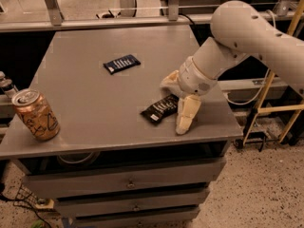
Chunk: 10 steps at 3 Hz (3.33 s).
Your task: Move rxbar chocolate near rxbar blueberry
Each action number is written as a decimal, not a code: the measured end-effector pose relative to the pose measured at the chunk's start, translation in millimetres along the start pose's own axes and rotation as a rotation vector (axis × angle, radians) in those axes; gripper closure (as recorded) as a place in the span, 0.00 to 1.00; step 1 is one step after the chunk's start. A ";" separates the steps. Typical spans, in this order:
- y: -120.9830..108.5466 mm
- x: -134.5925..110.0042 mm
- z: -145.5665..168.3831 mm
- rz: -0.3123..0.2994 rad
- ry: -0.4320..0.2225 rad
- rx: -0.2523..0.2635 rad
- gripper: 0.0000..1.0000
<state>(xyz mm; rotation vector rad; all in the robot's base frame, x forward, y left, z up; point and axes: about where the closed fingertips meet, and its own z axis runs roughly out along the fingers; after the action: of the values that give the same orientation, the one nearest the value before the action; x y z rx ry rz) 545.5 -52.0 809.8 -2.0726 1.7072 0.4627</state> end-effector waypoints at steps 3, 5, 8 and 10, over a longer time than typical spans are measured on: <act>-0.6 -5.1 -3.2 -0.003 -0.005 -0.004 0.65; -1.9 -10.4 -12.2 -0.003 -0.006 -0.004 1.00; -64.9 -24.0 -77.1 -0.068 0.008 0.196 1.00; -121.1 -27.4 -81.3 -0.135 -0.029 0.364 1.00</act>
Offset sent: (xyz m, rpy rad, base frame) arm 0.0061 0.0011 0.0054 0.0229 -0.0037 -0.0100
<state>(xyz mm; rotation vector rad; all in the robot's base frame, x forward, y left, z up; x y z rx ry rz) 658.5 -50.7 905.9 -1.8878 1.4926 0.1263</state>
